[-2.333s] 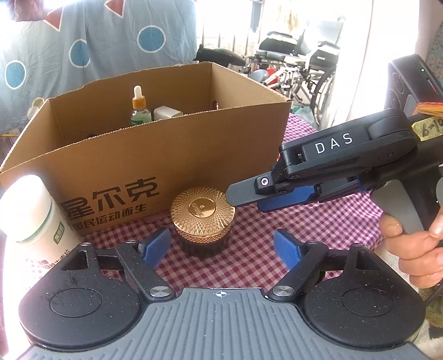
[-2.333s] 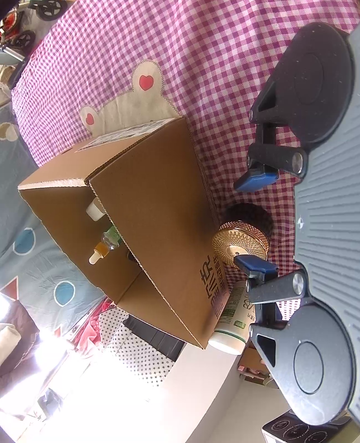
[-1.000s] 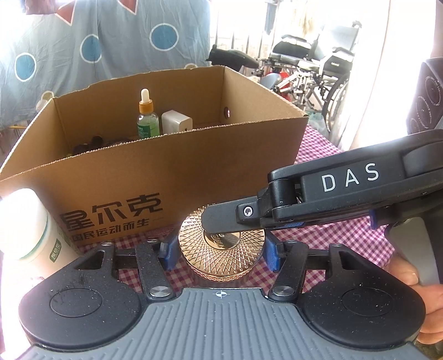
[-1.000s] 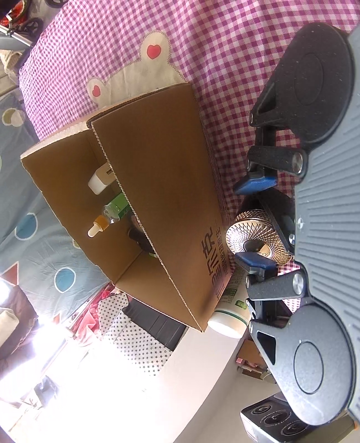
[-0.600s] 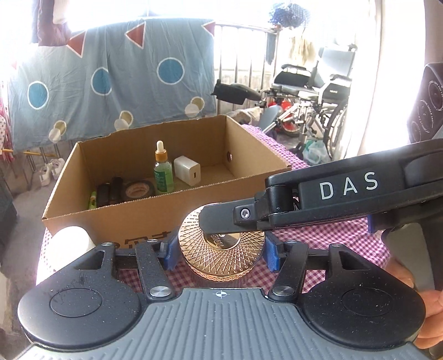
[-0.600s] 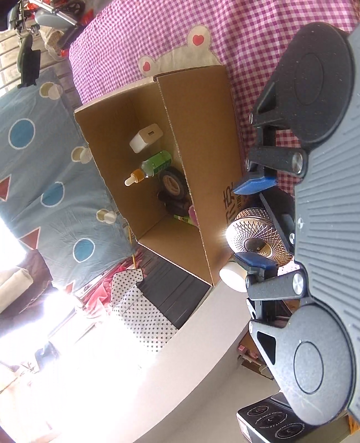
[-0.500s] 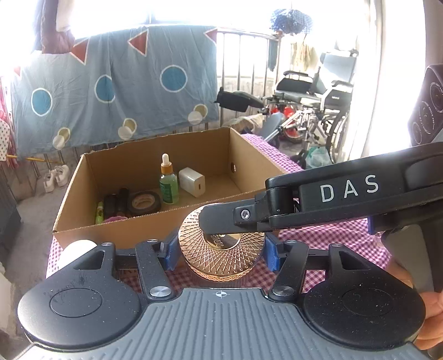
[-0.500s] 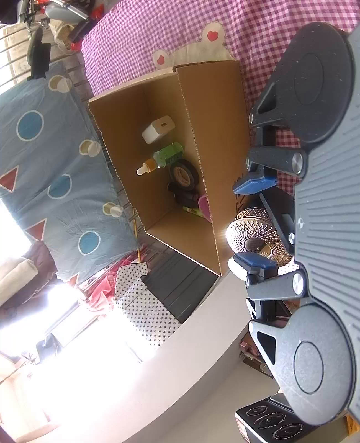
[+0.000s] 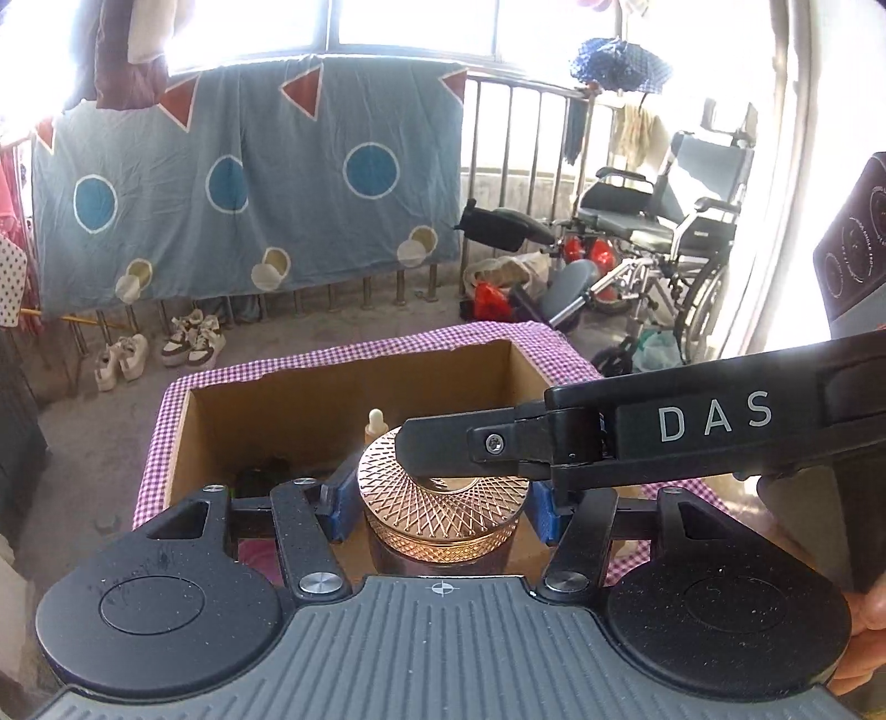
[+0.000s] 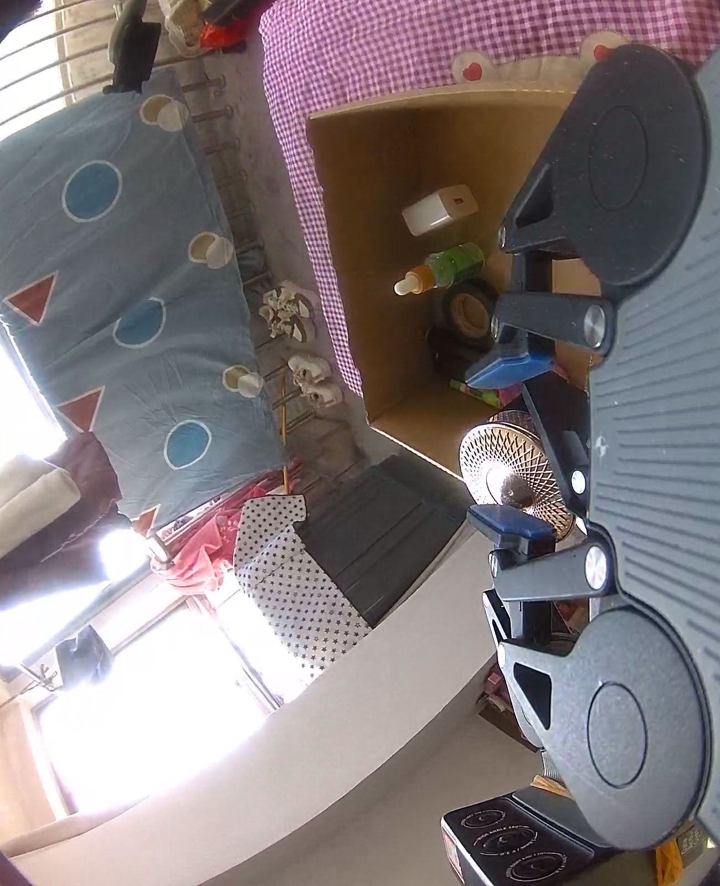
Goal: Organize rigid objects
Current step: 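Lift the gold jar and carry it over the box, then lower the gold jar into the box and open the right gripper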
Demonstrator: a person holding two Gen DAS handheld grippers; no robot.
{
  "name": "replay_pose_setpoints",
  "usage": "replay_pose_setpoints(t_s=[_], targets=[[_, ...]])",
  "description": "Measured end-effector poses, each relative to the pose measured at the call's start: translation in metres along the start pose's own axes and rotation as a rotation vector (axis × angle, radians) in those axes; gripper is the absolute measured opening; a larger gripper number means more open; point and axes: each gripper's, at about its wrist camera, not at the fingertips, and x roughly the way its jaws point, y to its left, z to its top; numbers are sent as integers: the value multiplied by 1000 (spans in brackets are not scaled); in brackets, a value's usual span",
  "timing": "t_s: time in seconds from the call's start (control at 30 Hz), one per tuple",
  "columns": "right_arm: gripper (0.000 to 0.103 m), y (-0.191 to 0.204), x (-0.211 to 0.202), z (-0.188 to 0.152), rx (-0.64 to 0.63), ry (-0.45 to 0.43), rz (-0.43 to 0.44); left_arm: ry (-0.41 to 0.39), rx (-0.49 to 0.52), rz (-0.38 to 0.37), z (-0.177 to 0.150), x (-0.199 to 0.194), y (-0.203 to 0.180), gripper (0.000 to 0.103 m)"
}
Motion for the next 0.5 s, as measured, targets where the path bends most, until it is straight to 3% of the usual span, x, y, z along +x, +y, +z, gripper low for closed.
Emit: replay_pose_setpoints(t_s=[0.2,0.3,0.5], targets=[[51,-37,61,33,101,166,-8,161,-67,6,13,56,23,58],[51,-52,92,36,136,257,-23,263,-125,4,8,82,40,58],[52,-68,133,32,160,387,-48,387,-166,16,-1,113,51,58]])
